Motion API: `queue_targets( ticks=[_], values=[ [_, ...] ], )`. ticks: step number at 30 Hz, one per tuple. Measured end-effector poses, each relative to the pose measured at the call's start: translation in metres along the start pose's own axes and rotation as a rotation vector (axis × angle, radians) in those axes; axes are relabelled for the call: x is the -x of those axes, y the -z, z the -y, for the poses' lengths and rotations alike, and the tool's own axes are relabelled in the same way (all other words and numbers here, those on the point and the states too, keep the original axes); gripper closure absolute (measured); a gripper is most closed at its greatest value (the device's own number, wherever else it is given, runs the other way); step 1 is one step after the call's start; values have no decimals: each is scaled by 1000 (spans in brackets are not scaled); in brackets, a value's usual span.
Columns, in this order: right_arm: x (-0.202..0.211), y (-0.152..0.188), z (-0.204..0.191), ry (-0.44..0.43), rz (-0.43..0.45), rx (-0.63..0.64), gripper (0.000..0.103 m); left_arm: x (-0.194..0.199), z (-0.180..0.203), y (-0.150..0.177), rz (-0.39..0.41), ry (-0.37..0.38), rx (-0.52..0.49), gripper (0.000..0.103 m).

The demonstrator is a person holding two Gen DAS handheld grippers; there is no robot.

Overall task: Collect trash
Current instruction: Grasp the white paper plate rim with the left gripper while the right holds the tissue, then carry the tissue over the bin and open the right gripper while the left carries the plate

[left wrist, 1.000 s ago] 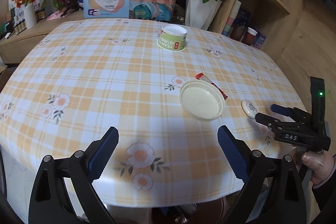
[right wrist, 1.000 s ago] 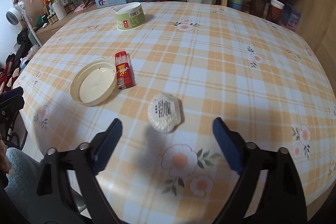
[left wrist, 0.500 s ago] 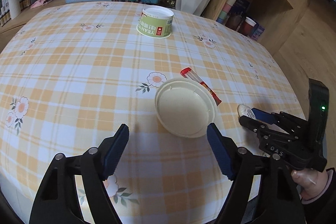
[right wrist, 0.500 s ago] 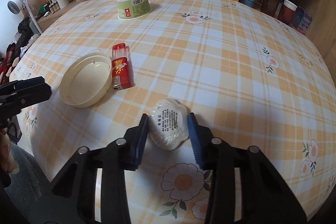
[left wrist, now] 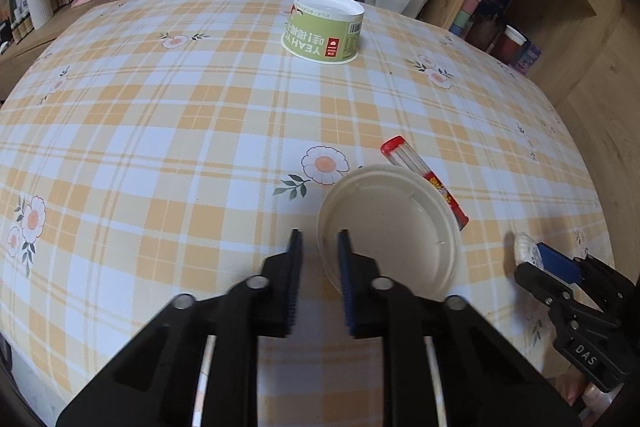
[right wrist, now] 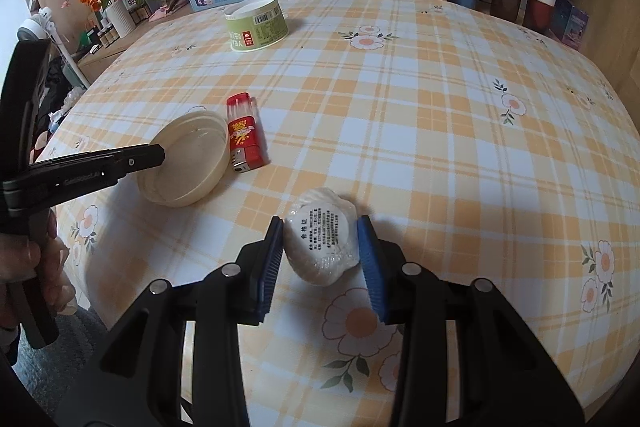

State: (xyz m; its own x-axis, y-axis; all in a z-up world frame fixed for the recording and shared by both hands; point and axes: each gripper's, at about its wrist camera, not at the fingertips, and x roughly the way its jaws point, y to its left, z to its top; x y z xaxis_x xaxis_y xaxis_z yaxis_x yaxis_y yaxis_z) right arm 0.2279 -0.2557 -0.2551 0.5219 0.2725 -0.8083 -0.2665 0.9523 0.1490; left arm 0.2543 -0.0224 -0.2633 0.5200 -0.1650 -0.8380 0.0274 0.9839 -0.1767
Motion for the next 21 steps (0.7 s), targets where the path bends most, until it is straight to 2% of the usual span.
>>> queue_targets(
  ticks=[3, 11, 21],
  values=[
    [4, 2, 1, -4, 4, -11, 63, 6, 2, 3, 23, -16, -30, 99],
    [23, 5, -2, -15, 37, -30, 63, 35, -4, 14, 53, 7, -43, 100],
    [52, 16, -12, -28, 72, -42, 63, 92, -6, 32, 123, 34, -64, 100]
  ],
)
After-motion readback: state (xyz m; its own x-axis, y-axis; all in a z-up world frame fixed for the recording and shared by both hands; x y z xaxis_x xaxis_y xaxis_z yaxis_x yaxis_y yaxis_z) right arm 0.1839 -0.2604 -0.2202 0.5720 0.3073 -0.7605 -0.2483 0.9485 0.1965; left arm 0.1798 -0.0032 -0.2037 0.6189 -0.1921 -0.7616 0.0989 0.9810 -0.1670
